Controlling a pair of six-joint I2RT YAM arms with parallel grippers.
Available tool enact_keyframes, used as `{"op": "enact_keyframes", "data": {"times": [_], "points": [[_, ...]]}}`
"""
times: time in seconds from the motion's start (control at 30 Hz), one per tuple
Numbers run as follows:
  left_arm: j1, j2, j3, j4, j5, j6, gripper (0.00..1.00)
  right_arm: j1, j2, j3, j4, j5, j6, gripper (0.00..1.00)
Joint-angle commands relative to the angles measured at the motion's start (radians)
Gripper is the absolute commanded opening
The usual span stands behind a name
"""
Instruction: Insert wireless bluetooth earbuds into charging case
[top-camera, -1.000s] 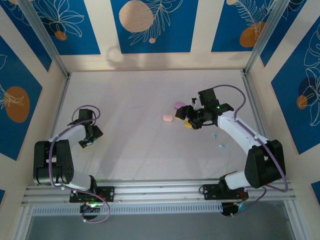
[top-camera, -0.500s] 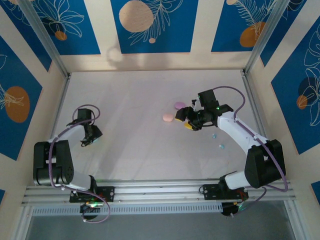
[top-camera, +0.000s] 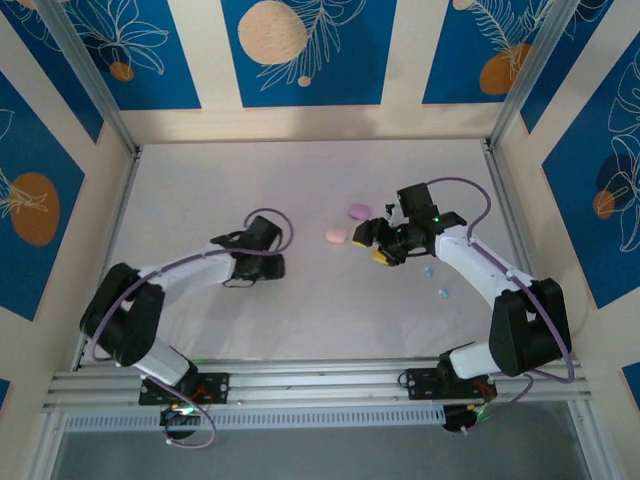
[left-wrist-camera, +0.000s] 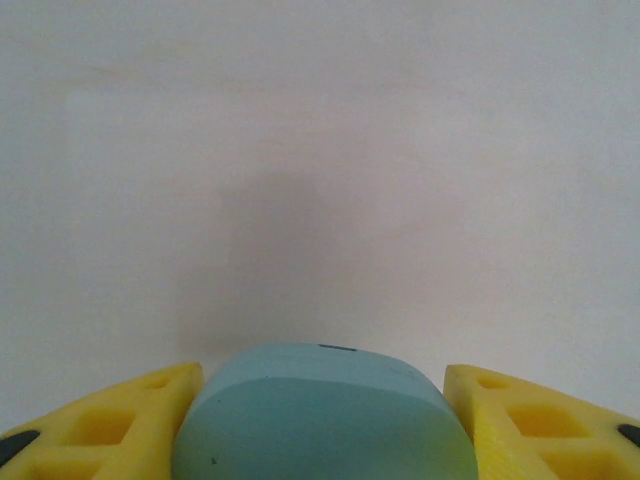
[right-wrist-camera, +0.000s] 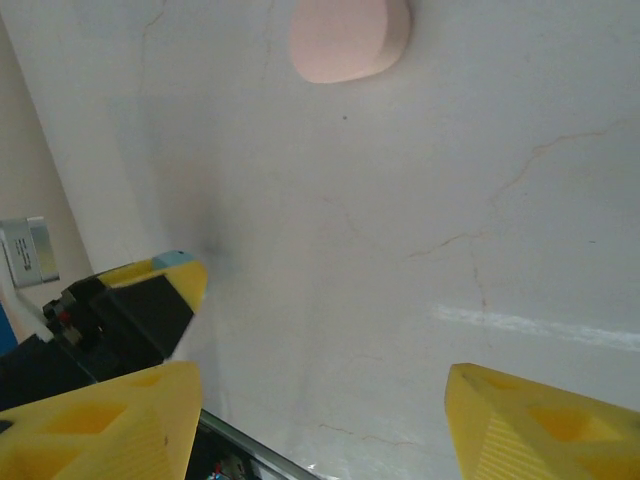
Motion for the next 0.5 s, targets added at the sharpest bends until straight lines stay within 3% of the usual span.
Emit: {"op": "enact_keyframes", "data": {"times": [0.0,0.2,0.47], "points": [[-0.099,0.082,0.089,-0.019,0.010,-0.032,0.49,-0.029,-0.045,-0.036,-0.023,0.007,0.008,0.66],[-0.235,0.214,0.203,-0.050,0.019,-0.045,0.50,-0.082,-0.108,-0.083,-0.034,0.015,0.002,0.66],[-0.271,0.259,0.232,-0.063,0.021,-0.055,0.52,-0.118,-0.133,-0.133,-0.010,0.011,-0.015,0.65]]}}
